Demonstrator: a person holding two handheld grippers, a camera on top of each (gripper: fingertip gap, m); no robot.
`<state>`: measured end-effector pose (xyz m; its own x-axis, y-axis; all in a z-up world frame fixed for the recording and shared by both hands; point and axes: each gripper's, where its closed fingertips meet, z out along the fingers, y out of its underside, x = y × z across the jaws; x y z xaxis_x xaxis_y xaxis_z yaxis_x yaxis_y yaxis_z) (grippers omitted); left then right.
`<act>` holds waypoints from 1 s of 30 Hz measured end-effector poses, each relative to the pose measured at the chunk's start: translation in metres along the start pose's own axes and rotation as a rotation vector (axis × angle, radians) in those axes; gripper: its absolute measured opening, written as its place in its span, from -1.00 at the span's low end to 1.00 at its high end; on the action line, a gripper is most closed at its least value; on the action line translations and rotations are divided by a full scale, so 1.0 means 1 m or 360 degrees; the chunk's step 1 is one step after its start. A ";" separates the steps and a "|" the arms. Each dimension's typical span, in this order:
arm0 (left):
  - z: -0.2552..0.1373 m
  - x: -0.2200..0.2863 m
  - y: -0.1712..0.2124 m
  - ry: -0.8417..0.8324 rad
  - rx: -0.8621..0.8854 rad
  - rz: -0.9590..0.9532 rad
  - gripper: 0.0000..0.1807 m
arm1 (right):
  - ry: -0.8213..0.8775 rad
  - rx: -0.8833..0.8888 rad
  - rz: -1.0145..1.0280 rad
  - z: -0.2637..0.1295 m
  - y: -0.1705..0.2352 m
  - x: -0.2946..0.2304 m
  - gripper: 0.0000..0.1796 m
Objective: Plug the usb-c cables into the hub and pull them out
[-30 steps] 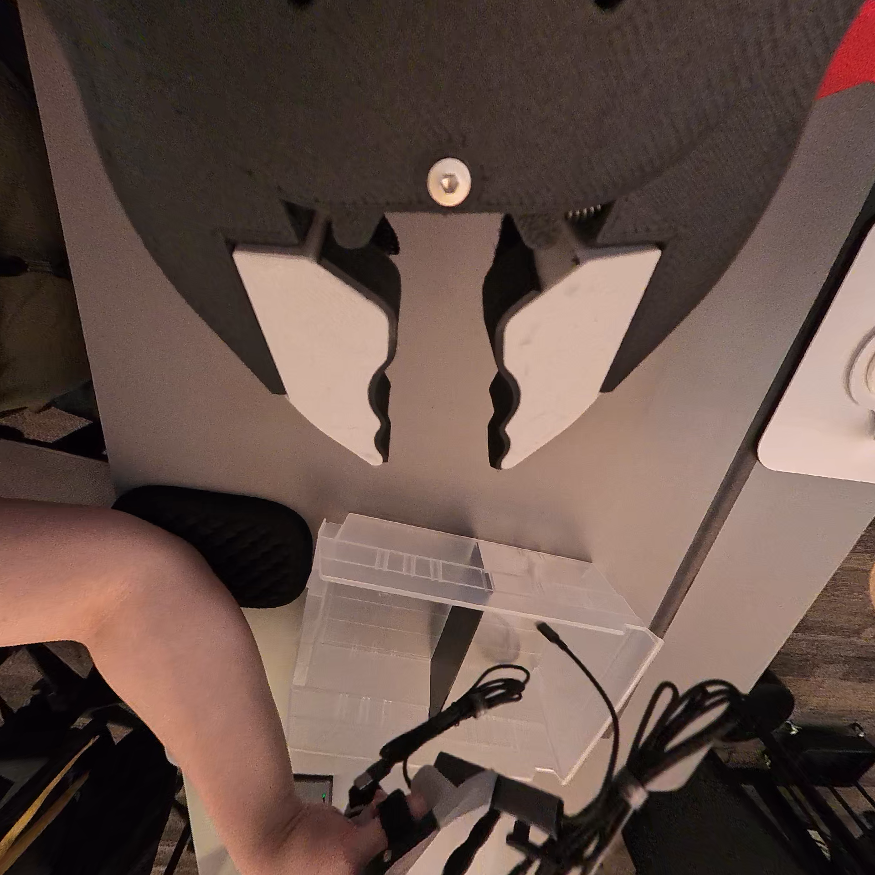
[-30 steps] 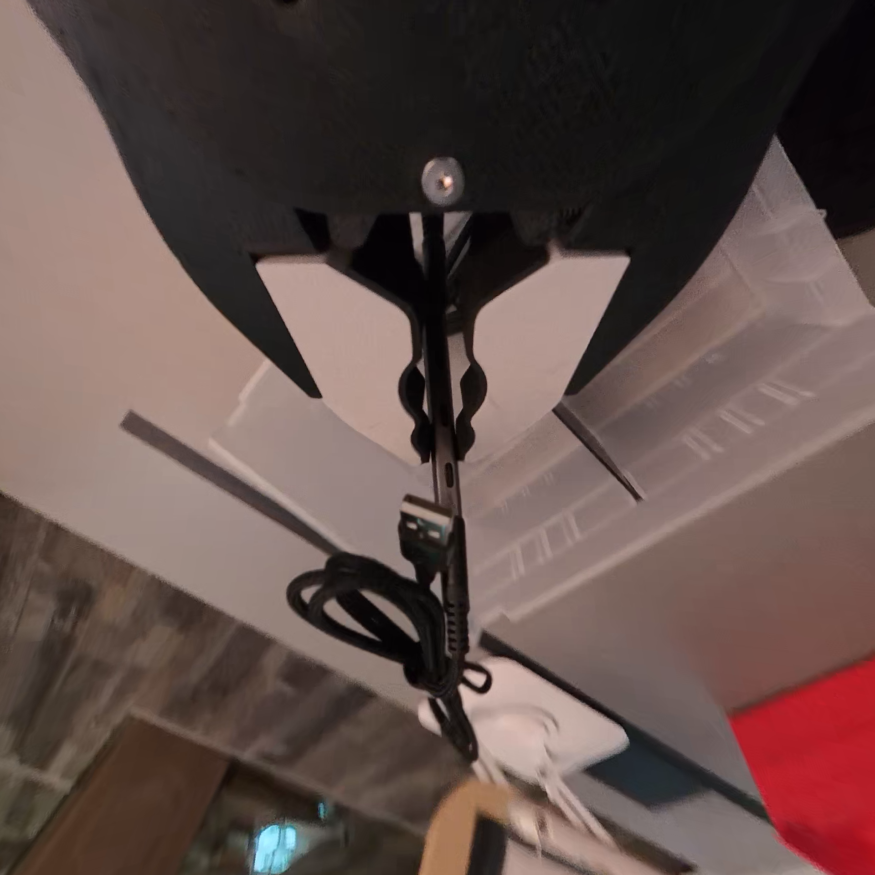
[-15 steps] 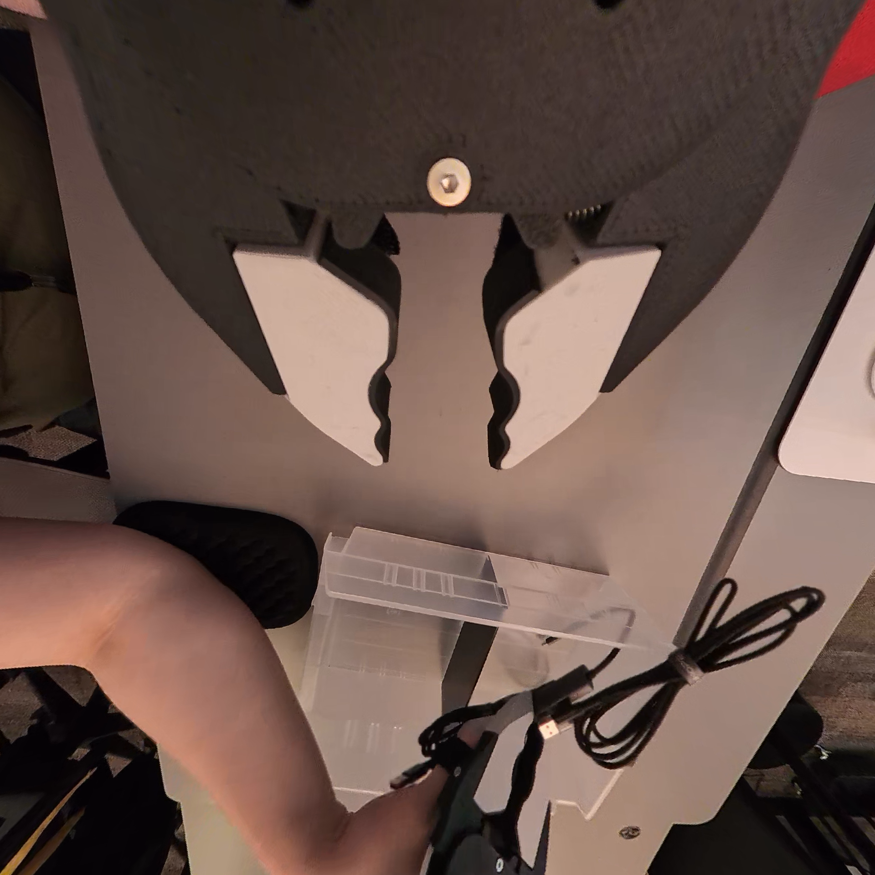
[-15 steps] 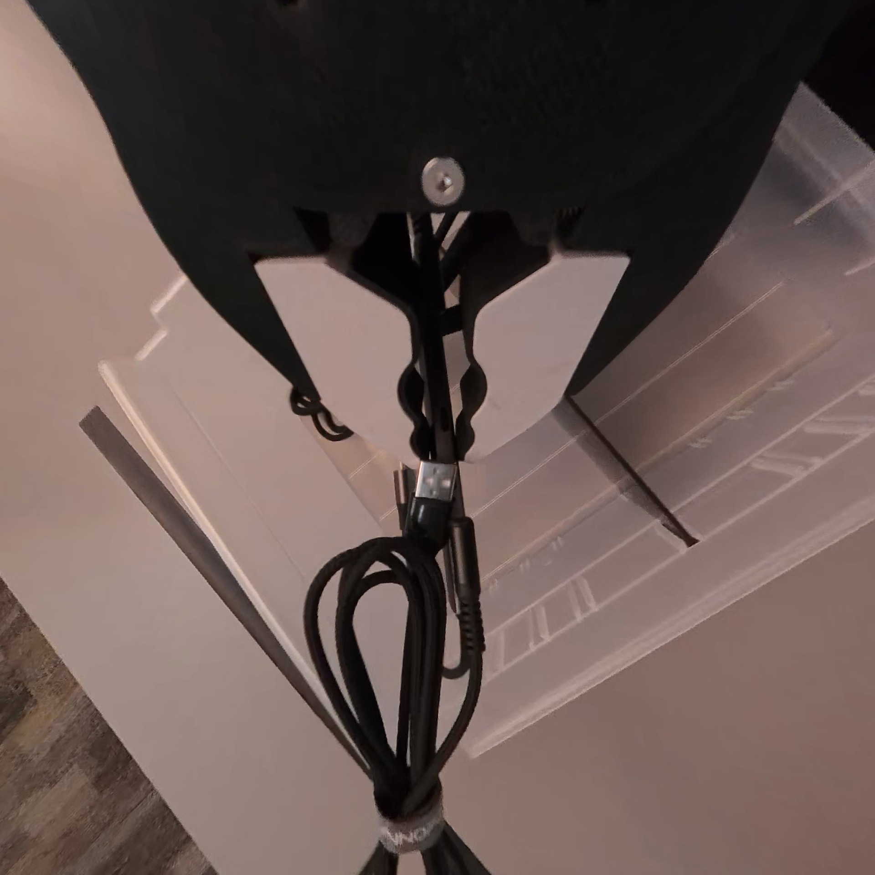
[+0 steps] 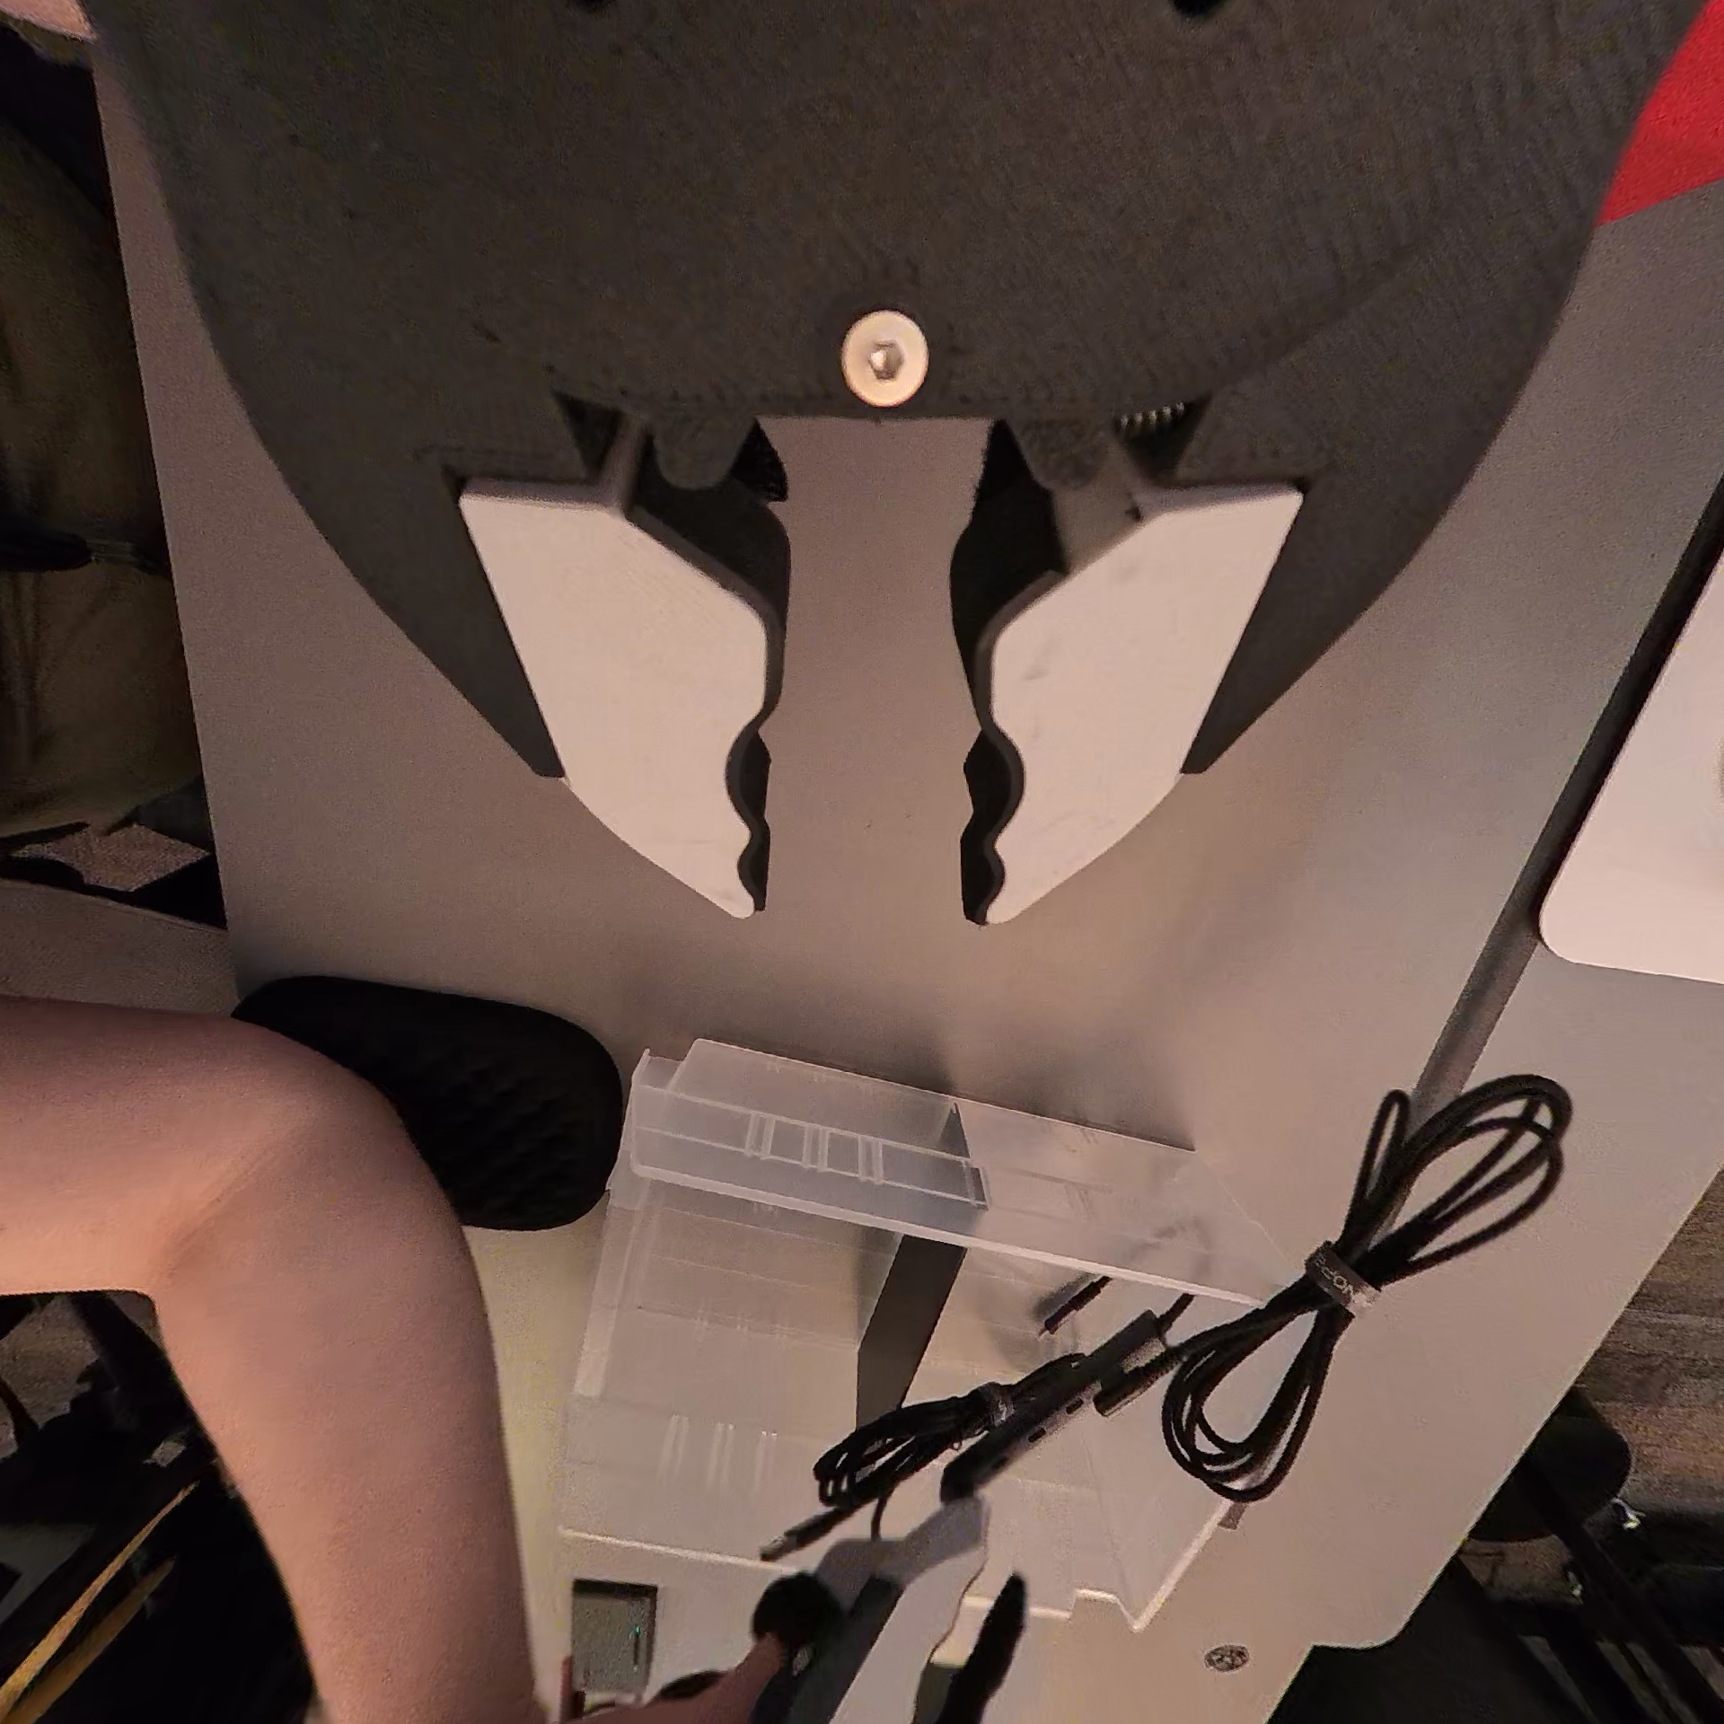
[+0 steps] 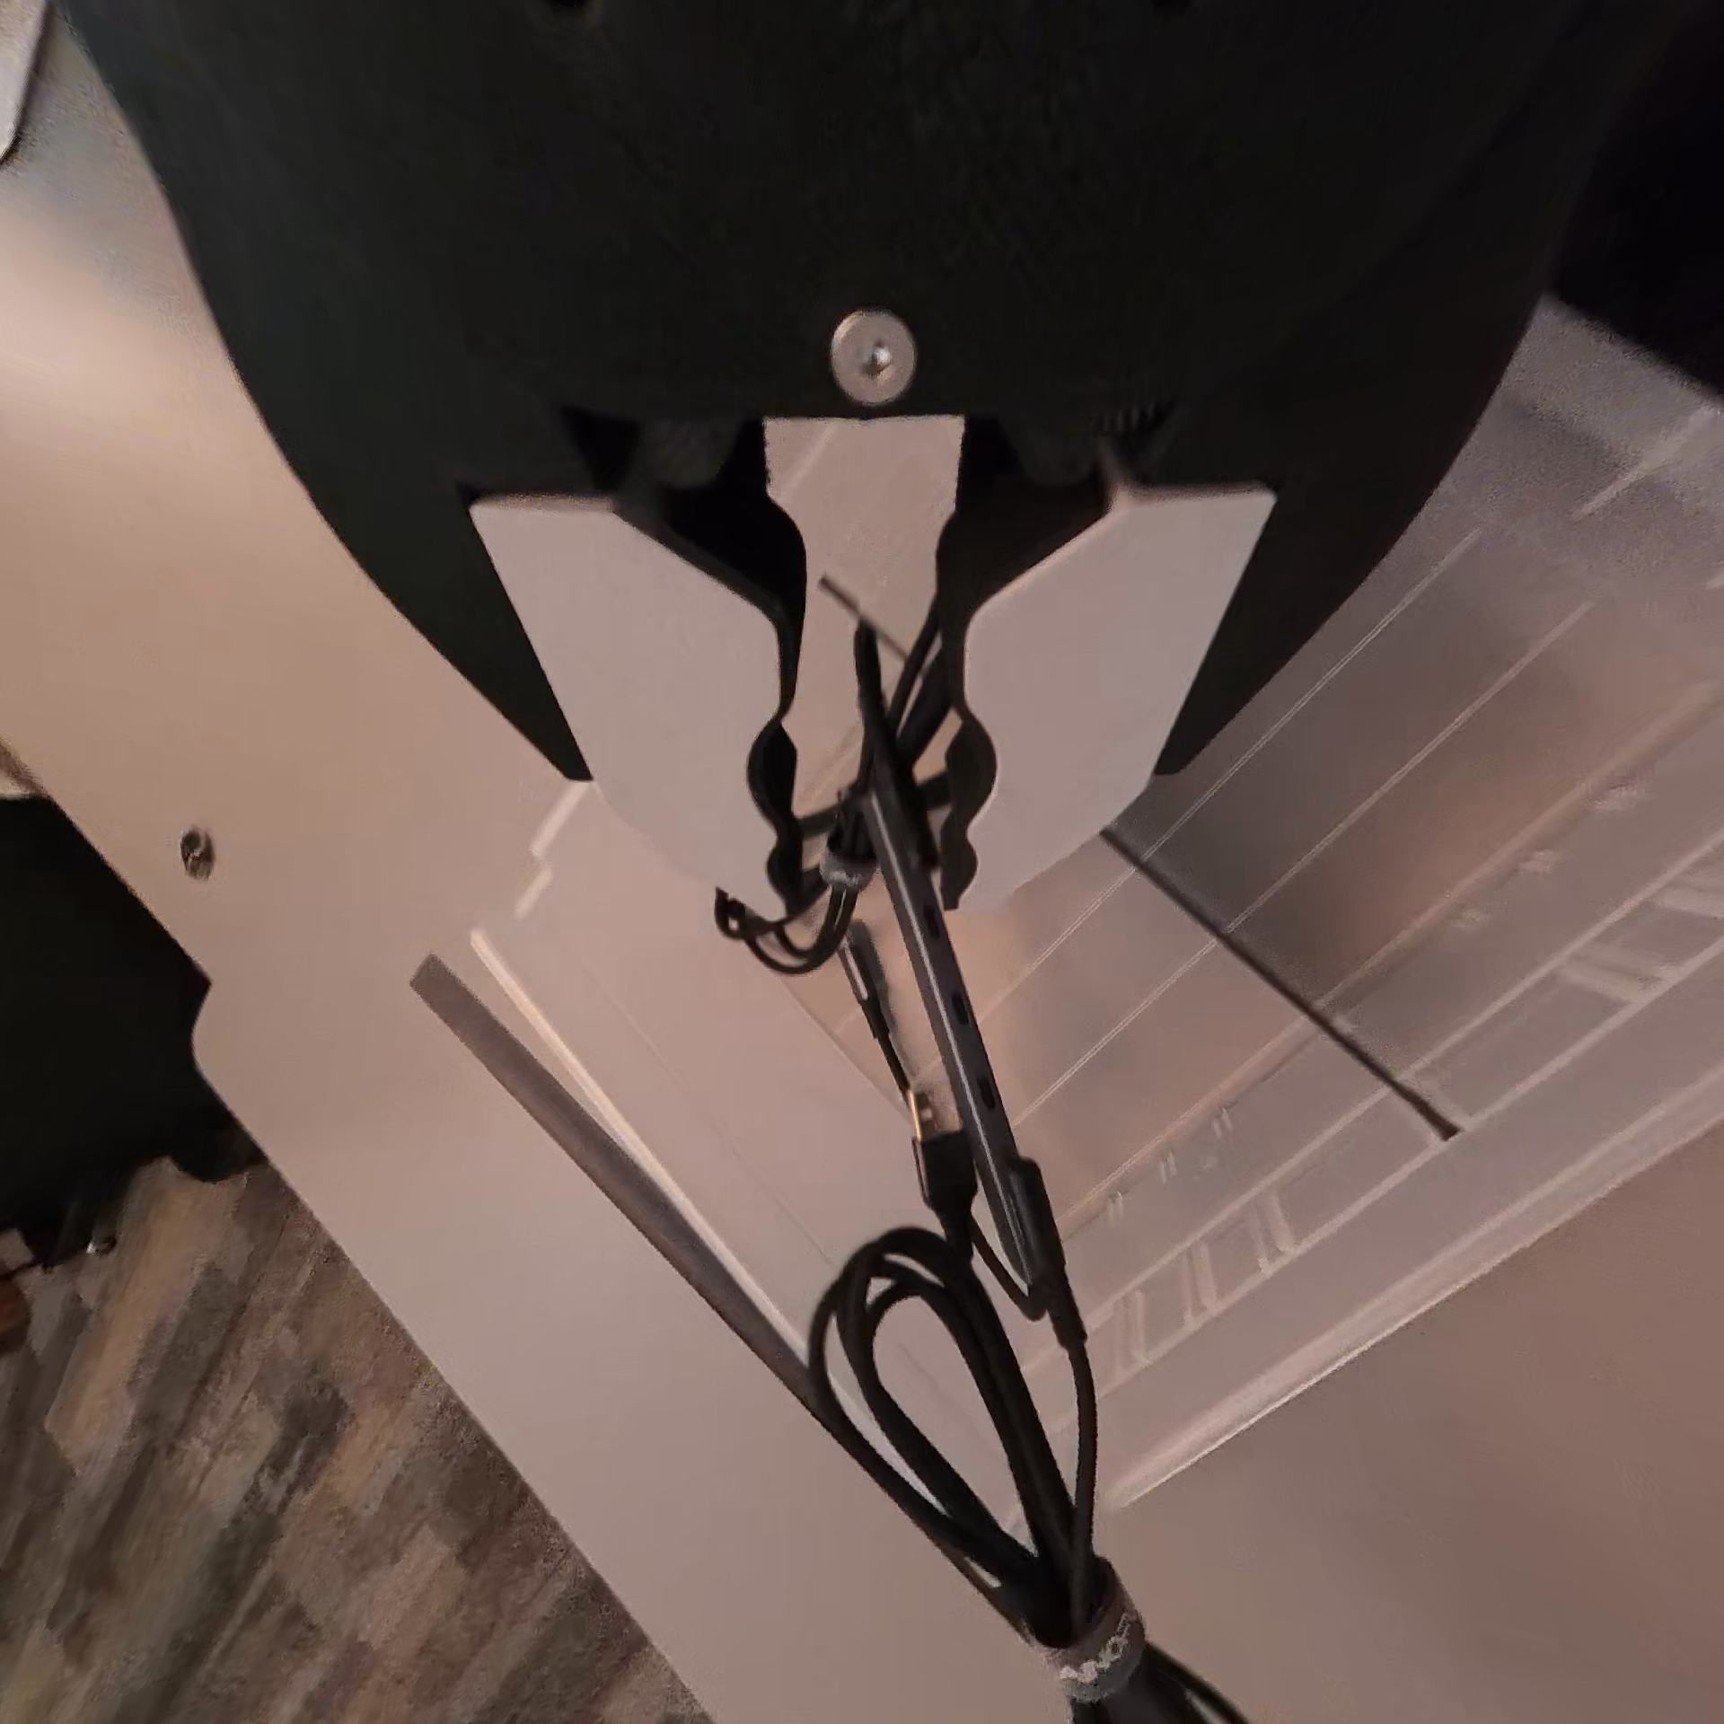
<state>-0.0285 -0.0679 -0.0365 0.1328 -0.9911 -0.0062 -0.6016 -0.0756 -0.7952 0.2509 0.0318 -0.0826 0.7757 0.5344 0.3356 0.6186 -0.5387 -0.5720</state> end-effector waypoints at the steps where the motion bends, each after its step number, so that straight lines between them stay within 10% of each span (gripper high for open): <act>1: -0.001 0.000 0.000 -0.0002 0.0003 -0.0002 -0.57 | -0.0008 -0.0009 0.0061 -0.011 0.005 0.001 -0.68; 8: -0.001 0.000 0.001 0.0003 0.0000 -0.0009 -0.57 | -0.0245 -0.0381 0.0343 -0.035 0.067 -0.022 -0.88; 30: 0.001 -0.002 0.004 -0.0002 -0.0027 -0.0026 -0.57 | 0.0018 -0.0457 0.0296 -0.019 0.055 0.006 -0.94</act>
<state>-0.0307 -0.0659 -0.0404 0.1438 -0.9896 0.0060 -0.6127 -0.0938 -0.7847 0.2920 -0.0069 -0.0976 0.8788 0.4035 0.2547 0.4752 -0.7884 -0.3906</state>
